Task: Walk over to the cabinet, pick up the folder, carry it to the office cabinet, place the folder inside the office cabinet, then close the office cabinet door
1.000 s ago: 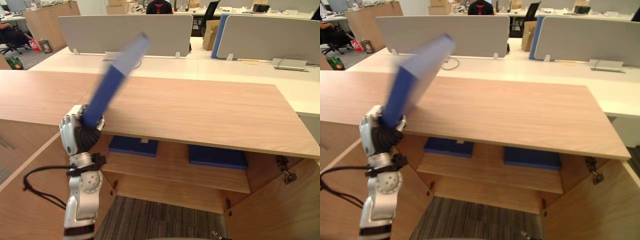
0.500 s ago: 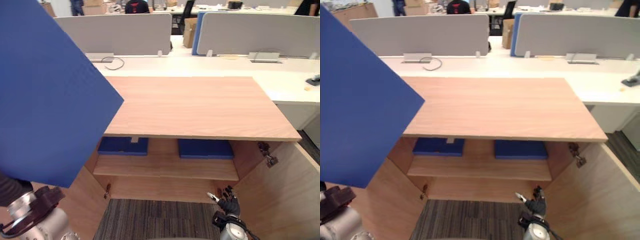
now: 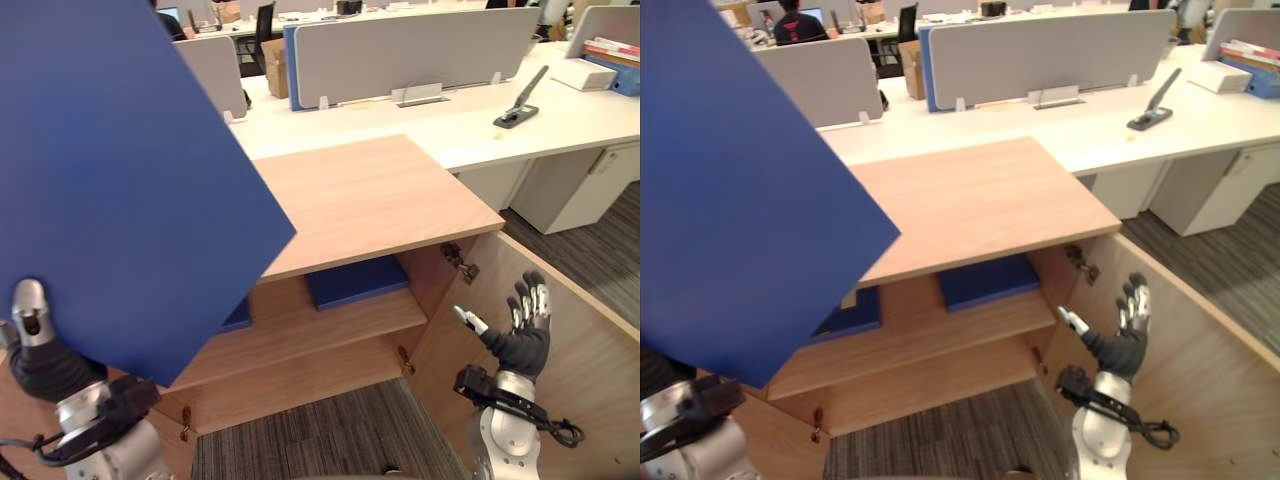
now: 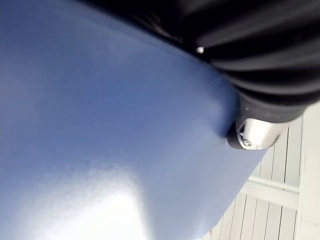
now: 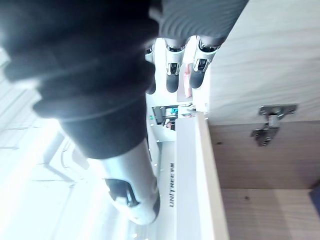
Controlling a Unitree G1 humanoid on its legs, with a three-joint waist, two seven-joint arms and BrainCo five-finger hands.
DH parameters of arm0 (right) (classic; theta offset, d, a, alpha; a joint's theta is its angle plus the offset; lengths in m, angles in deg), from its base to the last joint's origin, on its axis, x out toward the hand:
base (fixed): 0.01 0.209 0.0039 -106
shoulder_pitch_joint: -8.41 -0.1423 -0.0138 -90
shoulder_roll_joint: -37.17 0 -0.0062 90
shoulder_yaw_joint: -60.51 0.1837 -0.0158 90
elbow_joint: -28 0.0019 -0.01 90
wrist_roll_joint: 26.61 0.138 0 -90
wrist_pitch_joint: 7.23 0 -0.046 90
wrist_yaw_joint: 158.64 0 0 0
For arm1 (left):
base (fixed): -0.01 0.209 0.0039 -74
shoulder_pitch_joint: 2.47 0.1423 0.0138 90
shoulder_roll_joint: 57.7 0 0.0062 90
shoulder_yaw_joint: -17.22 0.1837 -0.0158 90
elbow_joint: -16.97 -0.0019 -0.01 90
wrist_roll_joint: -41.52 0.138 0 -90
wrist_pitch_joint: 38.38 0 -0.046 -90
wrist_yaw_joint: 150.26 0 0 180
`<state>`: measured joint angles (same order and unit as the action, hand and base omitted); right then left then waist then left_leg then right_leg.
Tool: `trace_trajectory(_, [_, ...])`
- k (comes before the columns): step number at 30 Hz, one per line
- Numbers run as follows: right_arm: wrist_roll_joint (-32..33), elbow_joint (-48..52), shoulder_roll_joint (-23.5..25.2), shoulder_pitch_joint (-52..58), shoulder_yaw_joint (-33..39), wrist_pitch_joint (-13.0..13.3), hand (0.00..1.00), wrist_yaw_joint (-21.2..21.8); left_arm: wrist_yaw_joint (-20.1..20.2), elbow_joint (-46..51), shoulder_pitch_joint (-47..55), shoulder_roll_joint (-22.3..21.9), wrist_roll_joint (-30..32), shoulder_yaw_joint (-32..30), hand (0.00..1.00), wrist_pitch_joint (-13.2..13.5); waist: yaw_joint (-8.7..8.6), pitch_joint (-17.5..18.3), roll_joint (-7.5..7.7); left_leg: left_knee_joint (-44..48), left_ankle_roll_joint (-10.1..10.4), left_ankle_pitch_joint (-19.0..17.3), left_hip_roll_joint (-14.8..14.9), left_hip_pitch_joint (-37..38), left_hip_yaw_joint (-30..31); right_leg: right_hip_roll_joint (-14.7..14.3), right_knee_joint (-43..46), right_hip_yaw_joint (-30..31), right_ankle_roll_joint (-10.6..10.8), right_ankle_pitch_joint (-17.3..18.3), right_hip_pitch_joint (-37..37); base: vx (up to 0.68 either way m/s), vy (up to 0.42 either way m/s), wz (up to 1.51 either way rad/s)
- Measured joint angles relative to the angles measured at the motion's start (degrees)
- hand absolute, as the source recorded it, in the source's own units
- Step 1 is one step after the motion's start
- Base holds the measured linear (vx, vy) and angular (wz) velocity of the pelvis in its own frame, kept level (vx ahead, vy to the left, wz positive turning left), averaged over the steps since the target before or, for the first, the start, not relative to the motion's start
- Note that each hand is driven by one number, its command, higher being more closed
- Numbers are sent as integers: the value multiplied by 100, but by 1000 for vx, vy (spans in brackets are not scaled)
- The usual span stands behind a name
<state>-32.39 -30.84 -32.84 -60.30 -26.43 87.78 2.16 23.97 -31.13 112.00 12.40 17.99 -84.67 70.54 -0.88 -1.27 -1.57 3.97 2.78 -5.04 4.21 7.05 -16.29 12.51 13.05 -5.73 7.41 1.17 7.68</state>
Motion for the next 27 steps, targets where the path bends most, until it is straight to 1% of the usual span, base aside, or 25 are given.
trace_trajectory(1, [-1,55,-27,-68,-53,19,0,8,26,-51,-17,6,73,39,100,-2,-1,0,0,1,1,-1,-2,1,-10,-5,11,17,-1,0,18,-15,13,-13])
trace_trajectory(2, [-2,89,-57,-284,-126,135,0,70,66,-169,-74,25,236,74,100,-6,4,-5,5,1,4,-3,-9,0,-29,-21,29,72,-1,-1,59,-20,12,-19])
trace_trajectory(3, [2,89,-150,-604,-236,197,0,113,66,-333,-165,98,406,115,100,-11,11,-6,7,2,7,-5,-16,0,-68,-47,35,131,-6,-8,96,-23,12,-19])
trace_trajectory(4, [2,88,-224,-784,-310,221,0,135,66,-428,-227,167,446,148,100,-18,12,-9,6,2,7,-5,-20,0,-82,-58,33,148,-13,-17,105,-27,14,-15])
trace_trajectory(5, [160,45,-466,-1230,-472,375,0,319,97,-708,-445,390,649,199,100,-55,27,-16,9,6,7,-4,-53,-1,-86,-67,13,168,-29,-39,106,-27,31,-8])
trace_trajectory(7, [646,-35,-751,-1700,-699,550,0,585,129,-1006,-693,666,797,206,100,-83,46,-21,16,10,5,-3,-60,-6,-101,-79,-46,197,-28,-91,104,-26,41,-10])
trace_trajectory(8, [1044,-188,-974,-2082,-885,677,0,814,142,-1189,-868,871,823,210,100,-114,56,-29,23,12,4,-2,-64,-16,-124,-91,-113,230,-9,-153,103,-20,32,-12])
trace_trajectory(9, [1230,-286,-1082,-2255,-970,723,0,916,152,-1274,-948,949,830,211,100,-122,59,-30,25,13,3,-1,-68,-25,-135,-97,-158,249,-8,-185,101,-28,52,-15])
trace_trajectory(10, [1840,-582,-1356,-2675,-1204,804,0,1233,177,-1423,-1131,1107,879,227,100,-157,72,-31,26,14,-2,2,-84,-55,-138,-103,-293,284,8,-287,87,-20,46,-11])
trace_trajectory(11, [2073,-730,-1492,-2850,-1325,806,0,1342,181,-1475,-1203,1176,905,244,100,-169,78,-31,26,16,-4,3,-90,-72,-138,-102,-352,290,10,-328,80,-15,56,-9])
trace_trajectory(12, [2602,-1020,-1792,-3202,-1600,805,0,1565,201,-1550,-1322,1321,974,288,100,-174,88,-36,34,15,-11,8,-97,-98,-138,-104,-465,291,13,-415,2,5,41,-4])
trace_trajectory(13, [3266,-1368,-2137,-3554,-1948,785,0,1828,253,-1622,-1399,1469,1003,355,100,-181,106,-39,38,15,-27,18,-96,-88,-132,-117,-602,291,10,-492,-75,4,41,-2])
trace_trajectory(14, [3750,-1592,-2425,-3824,-2258,738,0,2037,281,-1671,-1451,1598,1006,462,100,-190,140,-35,44,12,-29,18,-94,-80,-115,-124,-669,291,17,-527,-116,0,0,0])
trace_trajectory(15, [3986,-1716,-2603,-3999,-2460,720,0,2131,296,-1683,-1474,1677,1005,534,100,-189,169,-35,48,9,-29,18,-94,-81,-106,-127,-691,291,19,-542,-121,0,0,0])
trace_trajectory(17, [5307,-2126,-3255,-4686,-3105,582,0,2500,246,-1862,-1500,1847,977,617,100,-244,233,-40,56,-19,-52,33,-90,-66,-44,-140,-854,259,16,-622,-240,1,10,7])
trace_trajectory(18, [5307,-2126,-3255,-4686,-3105,582,0,2500,246,-1862,-1500,1847,977,617,100,-244,233,-40,56,-19,-52,33,-90,-66,-44,-140,-854,259,16,-622,-240,0,8,7])
trace_trajectory(19, [5841,-2342,-3662,-5033,-3475,509,0,2608,239,-1977,-1498,1976,946,667,100,-296,284,-50,73,-71,-66,43,-88,2,-24,-150,-918,232,11,-640,-319,-7,6,4])
trace_trajectory(20, [6182,-2458,-3931,-5254,-3730,435,0,2668,238,-2002,-1498,2154,909,772,100,-339,336,-42,104,-77,-68,45,-86,4,-11,-151,-941,206,7,-647,-341,-8,5,7])
trace_trajectory(21, [6352,-2490,-4033,-5343,-3835,400,0,2673,231,-2008,-1497,2246,891,818,100,-353,348,-50,121,-78,-70,46,-86,3,6,-149,-972,187,9,-661,-367,-6,4,11])
trace_trajectory(22, [6660,-2597,-4196,-5501,-3995,341,0,2689,227,-2068,-1498,2422,802,883,100,-377,359,-55,153,-81,-74,51,-87,-2,45,-144,-1042,146,12,-694,-419,-2,4,14])
trace_trajectory(24, [7155,-2805,-4361,-5733,-4220,226,0,2686,224,-2134,-1499,2687,686,1049,100,-433,379,-61,206,-85,-78,56,-90,-2,102,-134,-1115,101,12,-715,-485,0,5,14])
trace_trajectory(27, [7286,-3002,-4394,-5900,-4304,129,0,2636,223,-2144,-1517,2876,493,1332,100,-502,440,-59,248,-144,-85,93,-101,-11,151,-121,-1194,3,17,-743,-530,13,2,11])
